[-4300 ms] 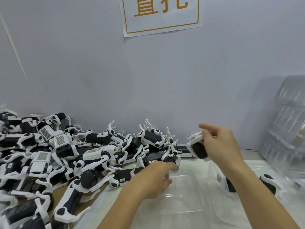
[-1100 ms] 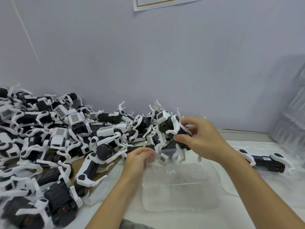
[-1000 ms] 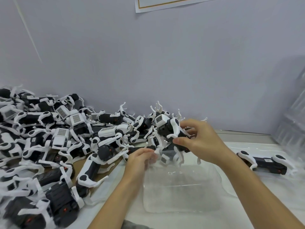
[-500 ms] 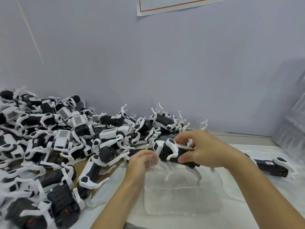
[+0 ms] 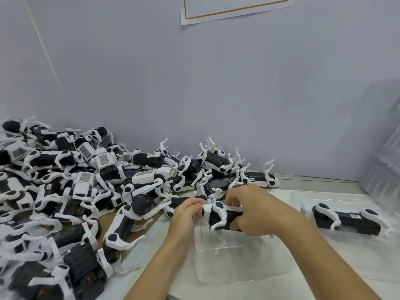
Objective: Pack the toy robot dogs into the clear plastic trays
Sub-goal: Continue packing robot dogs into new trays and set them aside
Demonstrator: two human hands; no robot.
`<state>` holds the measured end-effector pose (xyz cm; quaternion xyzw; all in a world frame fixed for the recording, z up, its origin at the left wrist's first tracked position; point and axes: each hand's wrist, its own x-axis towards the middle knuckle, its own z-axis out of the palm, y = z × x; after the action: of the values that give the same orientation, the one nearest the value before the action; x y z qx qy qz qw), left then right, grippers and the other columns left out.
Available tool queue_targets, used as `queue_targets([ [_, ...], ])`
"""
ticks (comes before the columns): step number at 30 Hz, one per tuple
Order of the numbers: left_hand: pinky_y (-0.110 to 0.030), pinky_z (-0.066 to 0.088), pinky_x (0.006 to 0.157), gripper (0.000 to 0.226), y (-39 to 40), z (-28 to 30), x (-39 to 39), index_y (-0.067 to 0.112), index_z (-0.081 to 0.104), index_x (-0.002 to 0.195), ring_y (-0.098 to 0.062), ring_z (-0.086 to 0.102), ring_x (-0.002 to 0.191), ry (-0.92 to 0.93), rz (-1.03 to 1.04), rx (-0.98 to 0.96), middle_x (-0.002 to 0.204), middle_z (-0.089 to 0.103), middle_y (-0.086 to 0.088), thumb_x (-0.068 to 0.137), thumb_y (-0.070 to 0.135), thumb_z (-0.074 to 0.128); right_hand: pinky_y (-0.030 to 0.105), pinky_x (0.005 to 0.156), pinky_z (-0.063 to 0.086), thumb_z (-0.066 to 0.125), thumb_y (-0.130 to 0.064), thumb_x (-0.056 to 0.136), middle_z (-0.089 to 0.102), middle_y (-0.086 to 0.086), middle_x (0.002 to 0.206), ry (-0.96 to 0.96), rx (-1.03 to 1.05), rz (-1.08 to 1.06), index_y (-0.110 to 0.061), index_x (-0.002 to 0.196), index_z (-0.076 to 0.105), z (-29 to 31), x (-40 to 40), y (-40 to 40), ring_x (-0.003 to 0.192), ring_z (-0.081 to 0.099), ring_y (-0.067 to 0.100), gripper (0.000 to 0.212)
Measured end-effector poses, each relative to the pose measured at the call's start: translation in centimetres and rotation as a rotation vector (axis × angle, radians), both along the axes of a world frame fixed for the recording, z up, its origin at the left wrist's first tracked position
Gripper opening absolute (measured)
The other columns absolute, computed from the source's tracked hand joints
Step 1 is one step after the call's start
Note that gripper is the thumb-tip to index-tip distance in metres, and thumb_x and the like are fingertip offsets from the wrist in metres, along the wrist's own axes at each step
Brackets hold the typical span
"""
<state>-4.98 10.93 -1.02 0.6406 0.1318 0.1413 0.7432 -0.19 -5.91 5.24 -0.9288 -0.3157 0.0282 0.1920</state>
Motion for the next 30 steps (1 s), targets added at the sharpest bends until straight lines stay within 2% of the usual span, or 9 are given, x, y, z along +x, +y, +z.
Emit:
queue_targets([
  [3,-0.050,0.046,0.091,0.022,-0.19,-0.03,-0.11,0.018,0.074,0.083,-0.030,0.061,0.092,0.001,-0.078,0.029,0.094,0.070,-0.012,0.095,0.017,0.055,0.026,0.068,0.045,0.078,-0.029,0.075,0.059,-0.010,0.111,-0.013,-0.012,-0.007,-0.032,0.107,0.063,-0.05,0.02,0.07,0.092,0.058,0.015,0.035],
  [6,-0.057,0.044,0.102,0.018,-0.23,-0.13,-0.08,0.020,0.074,0.082,-0.031,0.062,0.093,0.011,-0.091,0.037,0.095,0.071,-0.011,0.092,0.019,0.059,0.022,0.057,0.040,0.079,-0.030,0.074,0.061,-0.009,0.112,-0.034,-0.014,-0.007,-0.032,0.107,0.064,-0.10,0.12,0.06,0.087,0.057,0.014,0.036],
  [8,-0.059,0.042,0.103,0.011,-0.32,0.04,-0.13,0.019,0.074,0.084,-0.032,0.061,0.095,0.004,-0.096,0.029,0.096,0.071,-0.012,0.084,0.024,0.064,0.022,0.060,0.041,0.080,-0.031,0.073,0.061,-0.009,0.113,-0.037,0.005,-0.002,-0.032,0.108,0.065,-0.21,0.20,0.06,0.088,0.056,0.013,0.038],
  [11,-0.061,0.041,0.103,0.021,-0.34,0.17,-0.07,0.017,0.074,0.084,-0.034,0.060,0.096,0.002,-0.089,0.013,0.097,0.069,-0.014,0.070,0.030,0.065,0.026,0.073,0.048,0.082,-0.031,0.071,0.063,-0.008,0.111,-0.027,0.035,0.008,-0.031,0.109,0.068,-0.35,0.29,0.10,0.094,0.056,0.012,0.040],
  [15,-0.065,0.039,0.105,0.024,-0.18,0.00,0.05,0.016,0.075,0.087,-0.047,0.059,0.110,0.020,-0.072,0.029,0.105,0.069,-0.019,0.071,0.030,0.064,0.027,0.079,0.050,0.081,-0.031,0.069,0.066,-0.008,0.106,-0.054,0.041,0.005,-0.031,0.108,0.070,-0.50,0.16,0.19,0.097,0.059,0.013,0.040],
  [19,-0.066,0.039,0.105,0.023,-0.20,0.00,0.02,0.019,0.075,0.089,-0.048,0.055,0.117,0.042,-0.052,0.060,0.113,0.067,-0.021,0.072,0.030,0.063,0.029,0.083,0.051,0.079,-0.030,0.070,0.066,-0.008,0.110,-0.080,0.018,-0.009,-0.033,0.109,0.069,-0.66,0.02,0.22,0.105,0.060,0.015,0.041],
  [22,-0.066,0.040,0.104,0.012,-0.07,0.09,0.00,0.019,0.075,0.088,-0.040,0.061,0.103,0.046,-0.057,0.078,0.103,0.070,-0.015,0.083,0.022,0.064,0.028,0.082,0.050,0.079,-0.031,0.070,0.066,-0.008,0.110,-0.086,0.020,-0.015,-0.033,0.109,0.069,-0.65,-0.04,0.20,0.104,0.060,0.015,0.040],
  [25,-0.063,0.041,0.103,0.018,0.17,-0.19,0.35,0.016,0.075,0.091,-0.031,0.059,0.094,0.065,-0.047,0.088,0.096,0.069,-0.012,0.094,0.009,0.058,0.029,0.082,0.050,0.079,-0.031,0.070,0.066,-0.009,0.109,-0.088,0.021,-0.018,-0.034,0.109,0.069,-0.61,-0.14,0.24,0.103,0.059,0.015,0.041],
  [30,-0.051,0.047,0.101,0.026,-0.03,-0.36,0.54,0.004,0.070,0.100,-0.027,0.065,0.094,0.080,-0.024,0.059,0.102,0.073,-0.015,0.086,-0.012,0.055,0.033,0.075,0.054,0.078,-0.026,0.063,0.070,-0.011,0.090,-0.106,0.036,-0.018,-0.036,0.092,0.075,-0.80,-0.17,0.80,0.091,0.061,0.018,0.030],
])
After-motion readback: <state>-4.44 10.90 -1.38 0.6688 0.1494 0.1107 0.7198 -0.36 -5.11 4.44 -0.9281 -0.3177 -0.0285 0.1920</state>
